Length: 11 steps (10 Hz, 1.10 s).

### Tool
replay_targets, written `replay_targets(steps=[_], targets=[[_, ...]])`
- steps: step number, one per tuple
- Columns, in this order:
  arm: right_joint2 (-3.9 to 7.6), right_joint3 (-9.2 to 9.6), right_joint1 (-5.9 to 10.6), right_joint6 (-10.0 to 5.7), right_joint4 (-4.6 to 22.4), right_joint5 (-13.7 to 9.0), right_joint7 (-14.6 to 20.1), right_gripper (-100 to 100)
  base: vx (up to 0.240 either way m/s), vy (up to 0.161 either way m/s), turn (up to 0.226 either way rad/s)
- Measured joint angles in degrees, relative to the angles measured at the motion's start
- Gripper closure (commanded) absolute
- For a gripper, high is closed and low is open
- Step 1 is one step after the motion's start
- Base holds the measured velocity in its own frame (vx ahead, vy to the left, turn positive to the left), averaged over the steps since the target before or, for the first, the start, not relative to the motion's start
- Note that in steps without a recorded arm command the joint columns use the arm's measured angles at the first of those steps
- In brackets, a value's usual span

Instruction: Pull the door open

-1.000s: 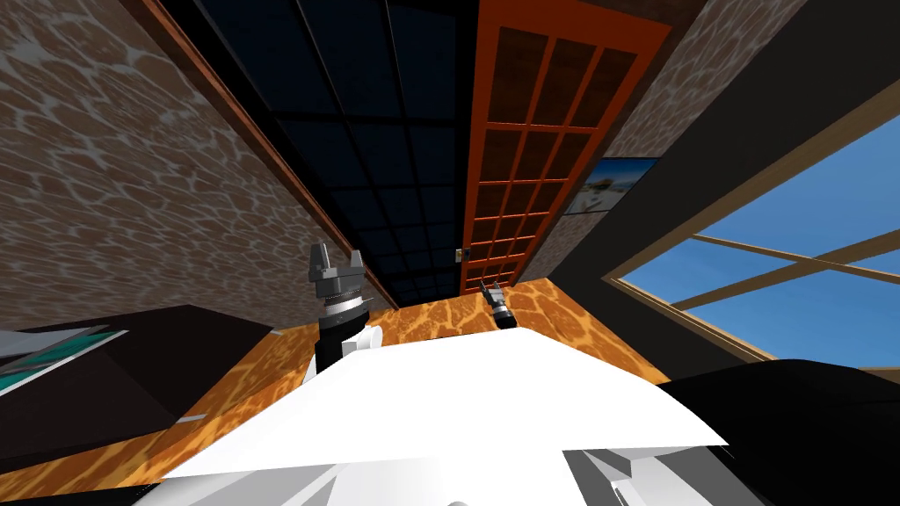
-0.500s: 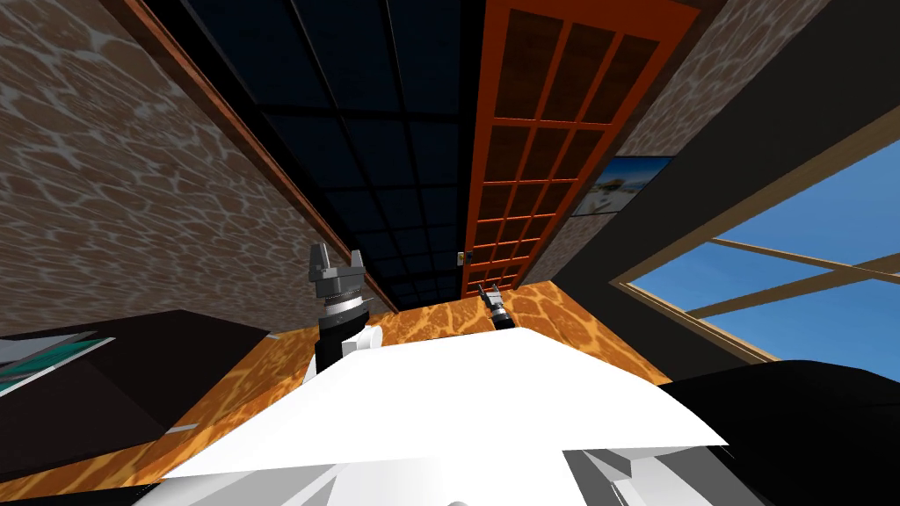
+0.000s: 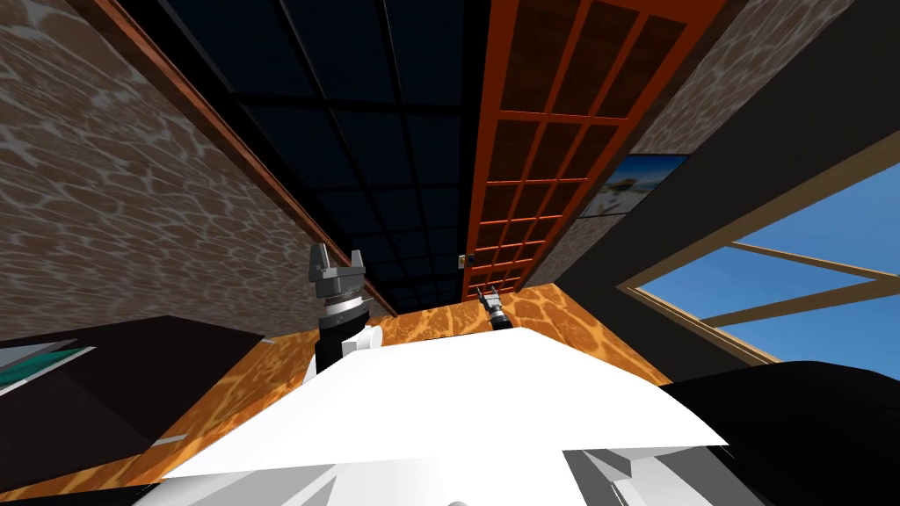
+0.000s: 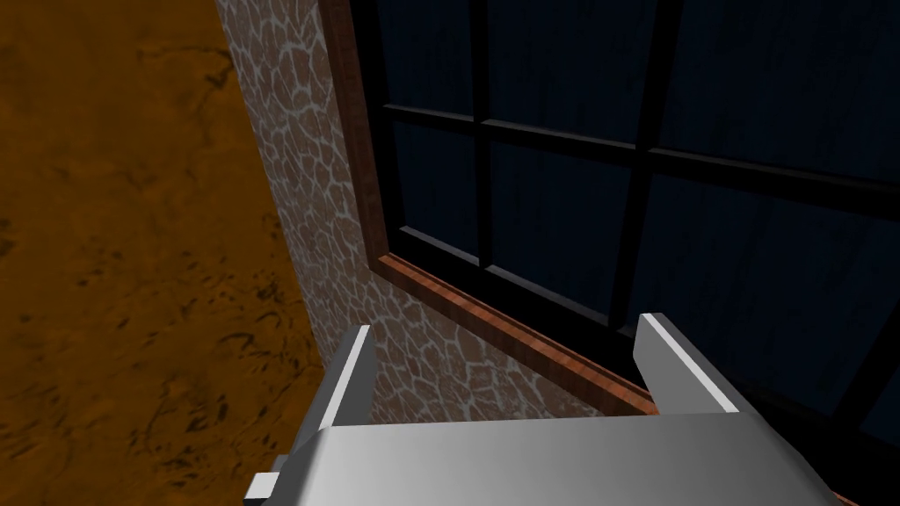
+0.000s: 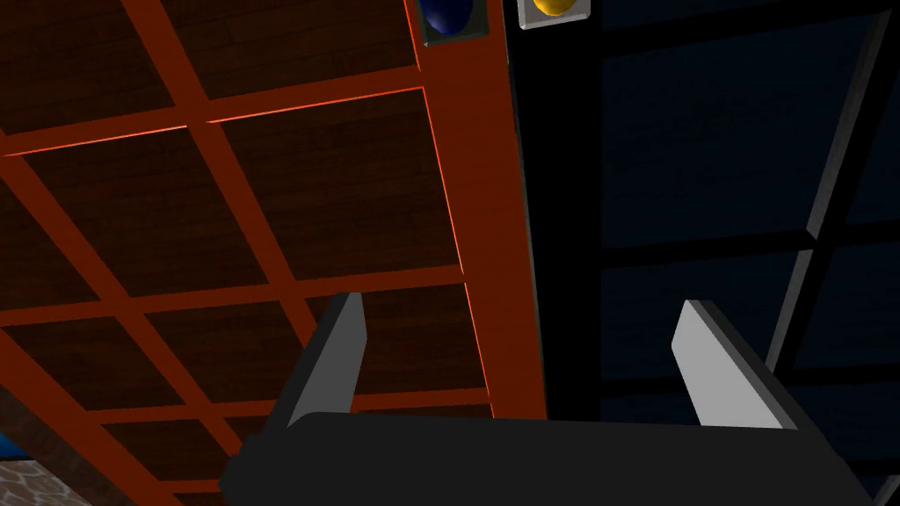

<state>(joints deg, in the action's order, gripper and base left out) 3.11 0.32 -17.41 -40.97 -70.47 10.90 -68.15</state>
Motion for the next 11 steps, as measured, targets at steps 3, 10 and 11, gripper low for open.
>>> replay_targets(steps=[3,10,11], targets=[[-0.86,-0.11,0.79,-1.1,3.3,0.6,-3.3,-100,0.127,-0.015,0.004],[-3.3,-0.37,3.0,-3.27,10.1,1.9,-10.3,-100,0.133,-0.059,-0.007],[-3.66,-0.38,3.29,-3.62,11.0,2.1,-11.3,-100,0.168,-0.107,-0.011]])
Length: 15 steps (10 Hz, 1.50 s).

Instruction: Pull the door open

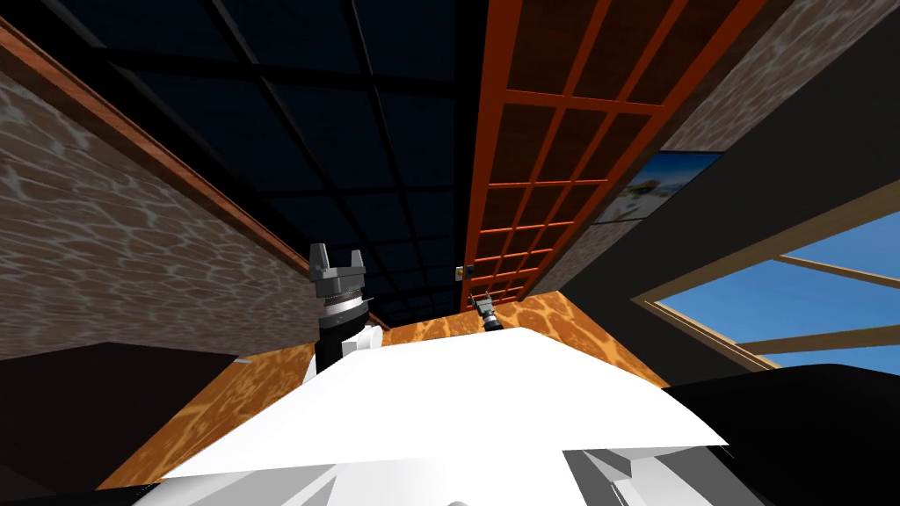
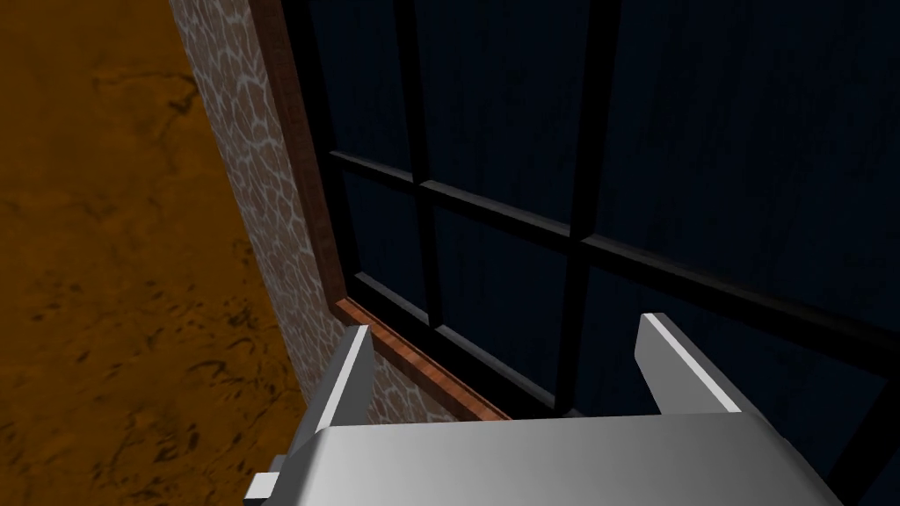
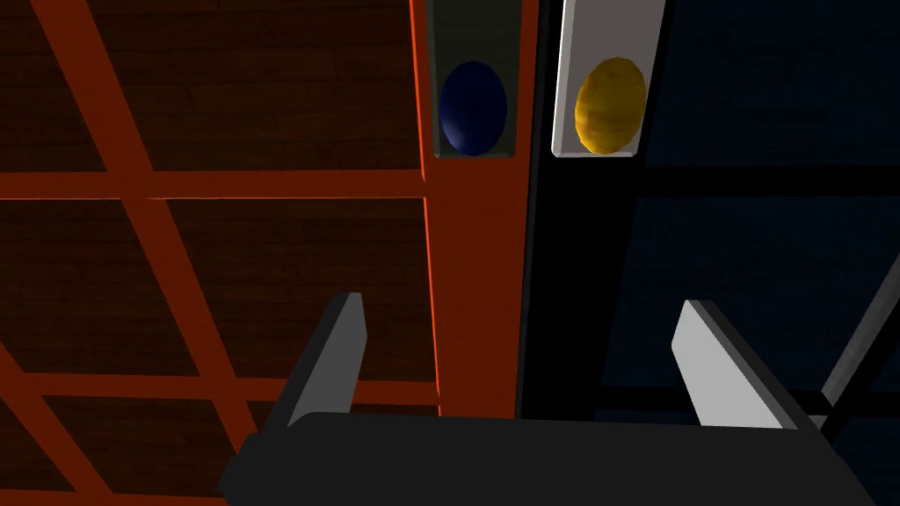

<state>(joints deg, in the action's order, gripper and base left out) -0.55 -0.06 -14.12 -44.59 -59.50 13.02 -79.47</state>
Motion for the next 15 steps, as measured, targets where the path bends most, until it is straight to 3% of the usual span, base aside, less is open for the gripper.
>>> replay_targets(steps=[2,3,5,8,9,10,11,15], targets=[[-0.38,-0.12,0.72,-0.42,1.2,0.1,-1.1,-100,0.001,0.011,0.019],[0.81,-0.69,0.1,-0.34,1.8,0.0,-0.9,-100,-0.141,0.128,0.002],[2.04,-1.82,-0.63,-0.62,3.8,-0.2,-1.3,-100,-0.194,0.113,0.005],[4.42,-4.82,-0.74,-0.99,9.0,-0.9,-2.0,-100,-0.192,0.079,0.013],[5.24,-5.77,-1.53,-0.27,9.2,-1.1,-2.0,-100,-0.161,0.031,0.003],[6.27,-6.76,-1.11,-0.91,11.8,-1.5,-1.9,-100,-0.15,0.023,0.019],[6.74,-7.58,-2.16,-0.19,11.2,-1.5,-1.8,-100,-0.11,0.017,0.002],[7.64,-9.55,-1.93,-0.13,14.1,-2.0,-2.2,-100,-0.065,0.006,0.008]])
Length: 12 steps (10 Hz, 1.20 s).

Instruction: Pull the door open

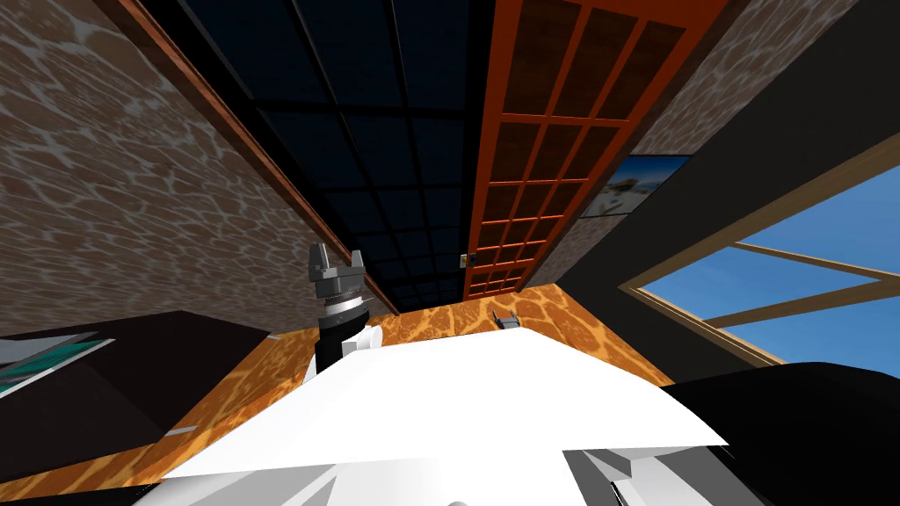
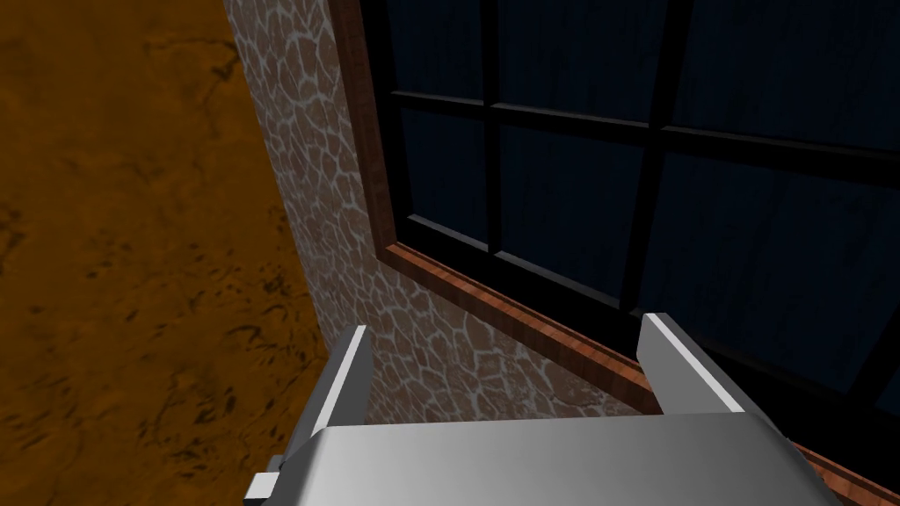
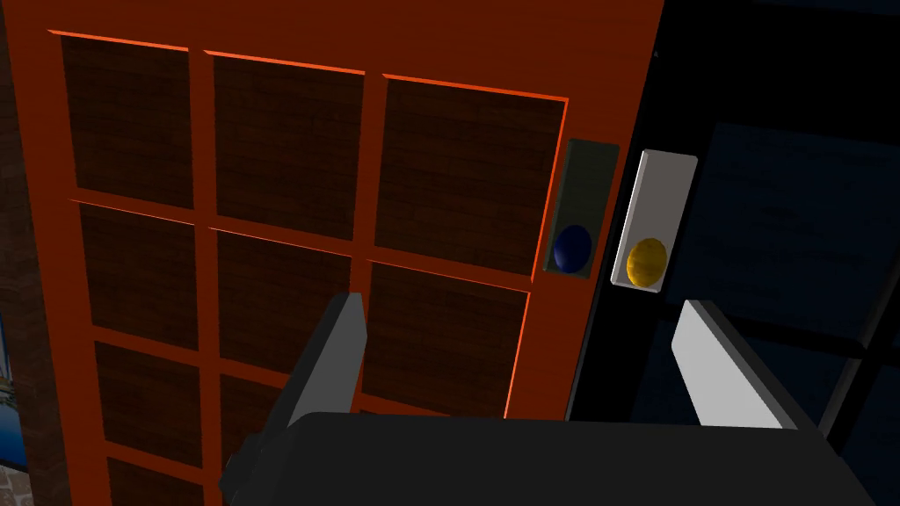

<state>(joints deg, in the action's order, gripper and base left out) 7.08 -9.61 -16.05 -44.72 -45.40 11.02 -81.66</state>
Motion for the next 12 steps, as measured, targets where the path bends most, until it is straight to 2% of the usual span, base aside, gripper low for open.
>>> replay_targets(steps=[1,2,3,5,6,7,9,10,12], targets=[[0.05,-0.64,0.36,-0.08,1.2,-0.1,-0.2,-100,-0.089,-0.003,0.014],[0.1,-1.08,-0.68,0.79,-0.1,-0.1,-0.2,-100,-0.074,0.004,0.002],[0.32,-1.52,-0.31,0.79,1.0,-0.3,-0.3,-100,-0.031,0.004,-0.001],[0.58,-2.35,0.6,-0.28,3.6,-0.5,-0.6,-100,-0.053,-0.005,0.025],[0.96,-3.33,1.66,-1.11,6.3,-0.8,-0.9,-100,-0.106,-0.029,0.037],[0.72,-4.23,1.2,-0.61,6.0,-0.9,-1.2,-100,-0.108,-0.021,0.034],[1.3,-5.82,1.9,-0.4,7.9,-1.3,-1.1,-100,-0.064,-0.012,0.037],[1.21,-6.42,2.11,-0.05,8.1,-1.4,-1.2,-100,-0.022,-0.016,0.017],[1.46,-7.32,3.17,-0.4,10.0,-1.6,-1.3,-100,-0.009,-0.021,0.039]])
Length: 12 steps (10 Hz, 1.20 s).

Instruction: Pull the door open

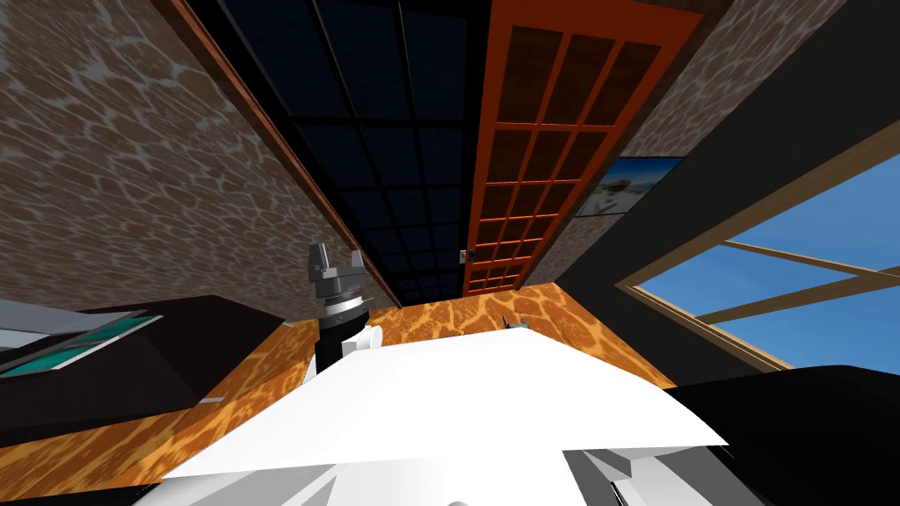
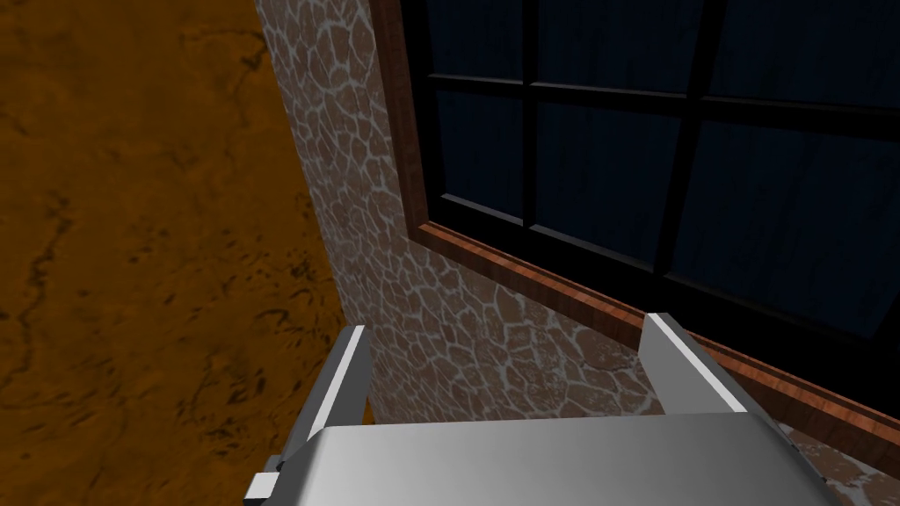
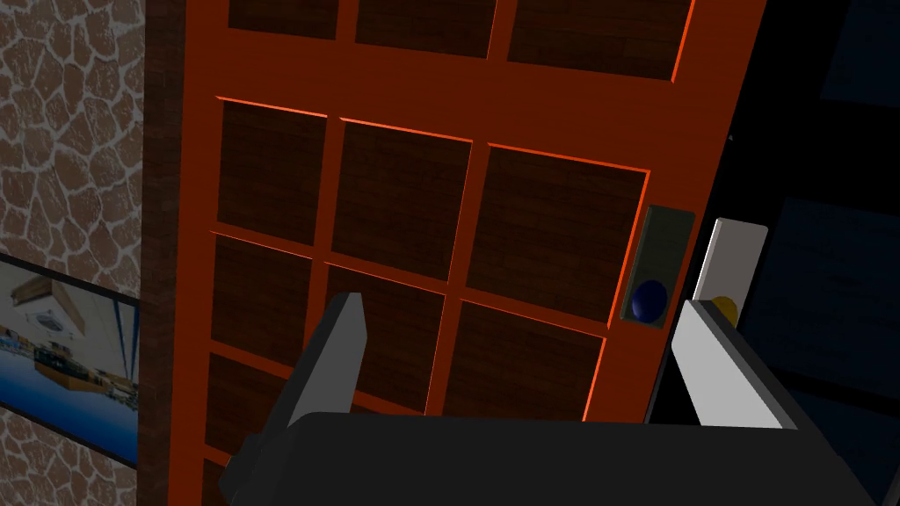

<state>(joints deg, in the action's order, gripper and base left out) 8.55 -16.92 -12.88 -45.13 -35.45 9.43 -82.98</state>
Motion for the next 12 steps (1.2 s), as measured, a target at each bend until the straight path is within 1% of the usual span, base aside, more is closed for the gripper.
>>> replay_targets(steps=[2,3,5,6,7,8,9,10,11,12], targets=[[-0.11,-1.18,1.32,-0.04,1.3,-0.2,-0.1,-100,0.017,-0.039,0.066],[-0.17,-1.79,2.33,-0.45,2.7,-0.4,-0.4,-100,0.046,-0.05,0.067],[-0.65,-2.79,4.34,-0.72,4.0,-0.5,-0.6,-100,0.06,-0.049,0.081],[-0.68,-3.22,5.61,-1.15,5.2,-0.6,-0.8,-100,0.103,-0.054,0.062],[-1.0,-3.36,6.36,-0.45,4.1,-0.6,-0.6,-100,0.112,-0.056,0.086],[-1.37,-3.58,7.26,-0.55,4.6,-0.6,-0.7,-100,0.122,-0.057,0.086],[-1.28,-3.86,8.75,-1.39,6.2,-0.7,-0.7,-100,0.151,-0.064,0.105],[-1.85,-3.87,9.35,-1.29,5.3,-0.6,-0.7,-100,0.139,-0.05,0.076],[-2.43,-3.79,9.9,-0.54,3.9,-0.5,-0.7,-100,0.08,-0.022,0.013],[-2.4,-3.82,10.56,-0.58,4.4,-0.5,-0.7,-100,0.078,-0.032,0.04]])
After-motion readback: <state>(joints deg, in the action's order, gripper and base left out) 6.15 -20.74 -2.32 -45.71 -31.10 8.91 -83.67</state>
